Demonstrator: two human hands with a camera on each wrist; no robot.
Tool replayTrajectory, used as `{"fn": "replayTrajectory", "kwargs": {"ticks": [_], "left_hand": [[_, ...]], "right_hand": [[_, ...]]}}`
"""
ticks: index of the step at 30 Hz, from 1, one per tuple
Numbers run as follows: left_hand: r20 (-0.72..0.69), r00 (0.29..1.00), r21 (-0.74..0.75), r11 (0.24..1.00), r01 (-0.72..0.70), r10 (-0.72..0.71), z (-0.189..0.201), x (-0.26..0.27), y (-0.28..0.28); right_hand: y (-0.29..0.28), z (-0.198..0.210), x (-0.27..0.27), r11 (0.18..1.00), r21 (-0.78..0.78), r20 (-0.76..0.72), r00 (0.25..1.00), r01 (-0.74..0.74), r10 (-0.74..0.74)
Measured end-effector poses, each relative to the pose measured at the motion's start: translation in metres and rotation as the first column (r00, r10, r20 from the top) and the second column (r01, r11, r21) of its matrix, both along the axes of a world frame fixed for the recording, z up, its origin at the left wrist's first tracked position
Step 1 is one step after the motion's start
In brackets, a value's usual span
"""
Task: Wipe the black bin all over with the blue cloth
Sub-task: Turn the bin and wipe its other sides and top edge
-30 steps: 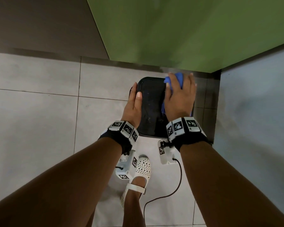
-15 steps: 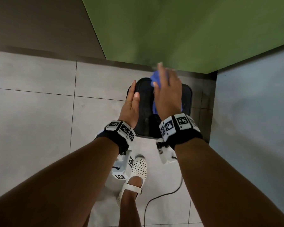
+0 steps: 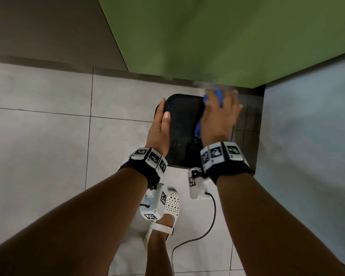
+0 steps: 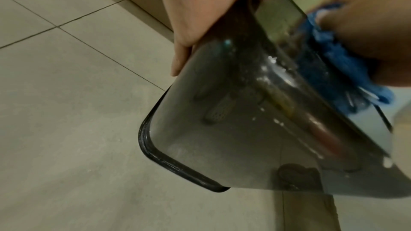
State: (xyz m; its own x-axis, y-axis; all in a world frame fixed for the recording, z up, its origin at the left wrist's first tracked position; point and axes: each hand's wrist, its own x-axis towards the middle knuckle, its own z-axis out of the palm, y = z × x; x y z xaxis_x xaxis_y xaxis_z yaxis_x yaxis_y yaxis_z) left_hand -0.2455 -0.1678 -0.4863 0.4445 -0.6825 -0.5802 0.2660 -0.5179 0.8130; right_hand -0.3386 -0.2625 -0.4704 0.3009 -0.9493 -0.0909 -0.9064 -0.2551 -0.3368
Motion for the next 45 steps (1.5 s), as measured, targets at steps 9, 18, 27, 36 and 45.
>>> {"fn": "replayTrajectory", "kwargs": {"ticks": [9, 18, 27, 36, 45], "left_hand": [[-0.001, 0.999, -0.034, 0.998, 0.046, -0.046, 0.0, 0.004, 0.0], [0.042, 0.999, 0.05, 0.999, 0.021, -0.023, 0.006, 0.0, -0.001], [-0.156, 0.969, 0.05, 0.981, -0.188, 0.194, 0.015, -0.017, 0.021], [0.439, 0.761, 0.335, 0.873, 0.355, -0.478, 0.026, 0.022, -0.031], [0.342, 0.698, 0.321, 0.776, 0.542, -0.629, 0.02, 0.032, -0.038]], "right_hand": [[0.008, 0.005, 0.034, 0.987, 0.033, 0.134, 0.979, -0.16, 0.155], [0.003, -0.001, -0.015, 0.949, 0.052, -0.129, 0.944, 0.311, -0.302], [-0.017, 0.001, -0.009, 0.999, 0.037, 0.088, 0.996, 0.018, -0.021], [-0.013, 0.001, 0.0, 0.98, 0.06, 0.236, 0.957, -0.189, 0.17], [-0.003, -0.001, 0.01, 0.978, -0.041, 0.1, 0.973, -0.206, 0.209]]}}
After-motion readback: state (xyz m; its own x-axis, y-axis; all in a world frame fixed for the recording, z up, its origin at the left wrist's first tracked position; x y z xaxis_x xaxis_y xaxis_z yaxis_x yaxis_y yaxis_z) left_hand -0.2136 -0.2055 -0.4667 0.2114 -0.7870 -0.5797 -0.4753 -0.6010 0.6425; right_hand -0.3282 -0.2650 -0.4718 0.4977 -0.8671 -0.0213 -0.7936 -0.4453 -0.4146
